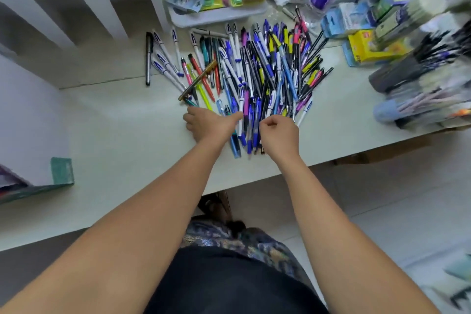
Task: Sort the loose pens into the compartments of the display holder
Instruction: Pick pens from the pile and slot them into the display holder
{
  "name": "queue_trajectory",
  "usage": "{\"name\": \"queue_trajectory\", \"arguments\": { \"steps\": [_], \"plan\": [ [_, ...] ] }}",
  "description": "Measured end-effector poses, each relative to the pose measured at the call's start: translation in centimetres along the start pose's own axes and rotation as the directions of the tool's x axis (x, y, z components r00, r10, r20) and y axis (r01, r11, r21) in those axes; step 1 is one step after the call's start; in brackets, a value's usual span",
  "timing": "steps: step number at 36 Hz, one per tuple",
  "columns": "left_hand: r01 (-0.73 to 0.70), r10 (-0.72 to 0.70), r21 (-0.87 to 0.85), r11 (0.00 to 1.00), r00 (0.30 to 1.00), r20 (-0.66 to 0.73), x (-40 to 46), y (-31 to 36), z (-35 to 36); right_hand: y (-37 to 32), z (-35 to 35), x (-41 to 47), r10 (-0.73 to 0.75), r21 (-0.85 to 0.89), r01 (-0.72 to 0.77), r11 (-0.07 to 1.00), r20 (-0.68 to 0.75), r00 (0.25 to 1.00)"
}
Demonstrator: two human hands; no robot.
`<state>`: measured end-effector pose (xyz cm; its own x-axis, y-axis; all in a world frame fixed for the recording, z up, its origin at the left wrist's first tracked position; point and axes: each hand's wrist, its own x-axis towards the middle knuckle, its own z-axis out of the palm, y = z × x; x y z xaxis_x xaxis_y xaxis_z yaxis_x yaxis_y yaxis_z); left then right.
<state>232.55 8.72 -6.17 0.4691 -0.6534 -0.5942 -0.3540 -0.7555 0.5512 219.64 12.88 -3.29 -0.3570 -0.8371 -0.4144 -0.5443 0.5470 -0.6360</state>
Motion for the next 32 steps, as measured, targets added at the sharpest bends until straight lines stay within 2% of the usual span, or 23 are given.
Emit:
{"name": "queue_trajectory", "arguments": {
  "steps": [8,13,20,23,26,30,32],
  "plan": [
    [0.061,-0.057,0.062,0.996,0.997,-0.056,-1.8,1.9,4.4,0.9,-0.6,3.0,-0.049,0.015,0.048,0.999,0.075,0.996],
    [0.012,0.001,0.144,0.990,0.996,-0.086,-1.5,2.7,5.7,0.8,-0.1,5.0,-0.125,0.031,0.122,0.992,0.124,0.984],
    [0.026,-0.011,0.185,0.982,0.997,-0.081,-0.9,2.9,4.4,0.4,-0.9,6.8,-0.289,0.023,0.295,0.955,0.277,0.916],
    [0.093,-0.099,0.190,0.977,0.995,0.018,-0.7,3.5,3.3,0.7,-1.5,7.4,-0.308,0.021,0.317,0.948,0.313,0.899],
    [0.164,-0.174,0.095,0.982,0.978,0.114,-0.6,3.4,2.4,0.9,-1.6,8.0,-0.304,0.015,0.318,0.948,0.338,0.891],
    [0.203,-0.200,0.002,0.979,0.960,0.194,-1.1,2.7,1.0,0.6,-1.4,8.3,-0.321,0.025,0.338,0.941,0.380,0.867],
    [0.220,-0.189,-0.100,0.970,0.948,0.257,-1.6,2.3,0.5,0.2,-1.4,8.3,-0.338,0.023,0.361,0.932,0.405,0.849]
  ]
}}
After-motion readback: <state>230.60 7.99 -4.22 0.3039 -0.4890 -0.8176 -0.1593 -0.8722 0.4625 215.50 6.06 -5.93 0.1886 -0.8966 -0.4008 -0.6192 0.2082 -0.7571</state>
